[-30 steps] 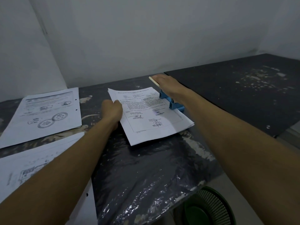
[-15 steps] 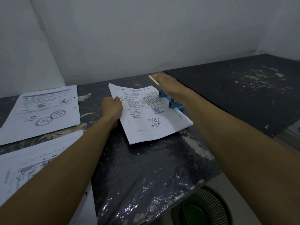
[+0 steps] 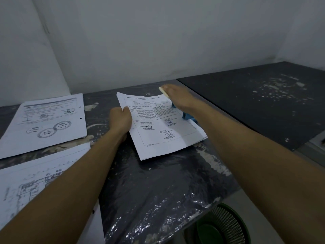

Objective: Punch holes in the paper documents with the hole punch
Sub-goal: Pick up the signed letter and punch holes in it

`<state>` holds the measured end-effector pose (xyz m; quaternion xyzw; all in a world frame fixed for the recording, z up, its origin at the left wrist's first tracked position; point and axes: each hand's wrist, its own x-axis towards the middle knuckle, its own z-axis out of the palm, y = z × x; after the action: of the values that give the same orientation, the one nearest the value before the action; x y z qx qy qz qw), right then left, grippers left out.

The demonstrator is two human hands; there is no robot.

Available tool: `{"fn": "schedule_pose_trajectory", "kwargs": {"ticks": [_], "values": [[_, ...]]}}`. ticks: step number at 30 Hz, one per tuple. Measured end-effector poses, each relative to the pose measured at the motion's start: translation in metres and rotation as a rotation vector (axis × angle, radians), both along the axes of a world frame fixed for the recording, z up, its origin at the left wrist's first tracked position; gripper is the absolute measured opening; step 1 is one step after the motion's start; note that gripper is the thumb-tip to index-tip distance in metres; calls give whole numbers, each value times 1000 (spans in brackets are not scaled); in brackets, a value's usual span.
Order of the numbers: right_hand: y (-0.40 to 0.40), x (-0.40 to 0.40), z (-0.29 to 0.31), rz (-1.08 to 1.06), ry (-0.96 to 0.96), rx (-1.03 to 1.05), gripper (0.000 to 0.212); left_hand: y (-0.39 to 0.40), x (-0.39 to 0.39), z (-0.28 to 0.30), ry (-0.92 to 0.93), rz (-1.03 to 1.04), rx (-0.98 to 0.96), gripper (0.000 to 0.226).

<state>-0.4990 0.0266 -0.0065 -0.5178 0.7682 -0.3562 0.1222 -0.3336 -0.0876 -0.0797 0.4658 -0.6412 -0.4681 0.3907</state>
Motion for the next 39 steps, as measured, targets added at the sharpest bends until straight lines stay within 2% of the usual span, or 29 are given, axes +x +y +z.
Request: {"fn": "schedule_pose_trajectory", "kwargs": {"ticks": [3, 8, 13, 16, 18, 20, 24, 28, 30, 33, 39], "values": [[1, 5, -2, 4, 23, 31, 43, -2, 0, -1, 5, 5, 7, 34], [-8, 9, -9, -7, 229, 115, 41, 0, 0, -1, 3, 13, 0, 38], [-10, 5, -13, -16, 313, 110, 39, -2, 0, -1, -11, 14, 9, 37], [-10, 7, -21, -10, 506, 187, 34, -1, -1, -1, -21, 18, 2, 37], [-11, 13, -36, -30, 674, 278, 41, -1, -1, -1, -20, 27, -4, 35], [-11, 18, -45, -47, 758, 307, 47, -2, 0, -2, -16, 33, -10, 33], [-10, 19, -43, -42, 776, 325, 48, -2, 0, -3, -17, 24, -18, 36], [-11, 18, -27, -16, 636, 288, 38, -2, 1, -3, -26, 23, -23, 34], [-8, 14, -10, -4, 458, 239, 33, -2, 0, -2, -37, 24, -23, 35], [-1, 5, 7, 32, 103, 181, 39, 0, 1, 1, -61, 18, -13, 35], [0, 2, 9, -106, -215, -55, 34, 3, 4, 6, -55, -2, 43, 34]]}}
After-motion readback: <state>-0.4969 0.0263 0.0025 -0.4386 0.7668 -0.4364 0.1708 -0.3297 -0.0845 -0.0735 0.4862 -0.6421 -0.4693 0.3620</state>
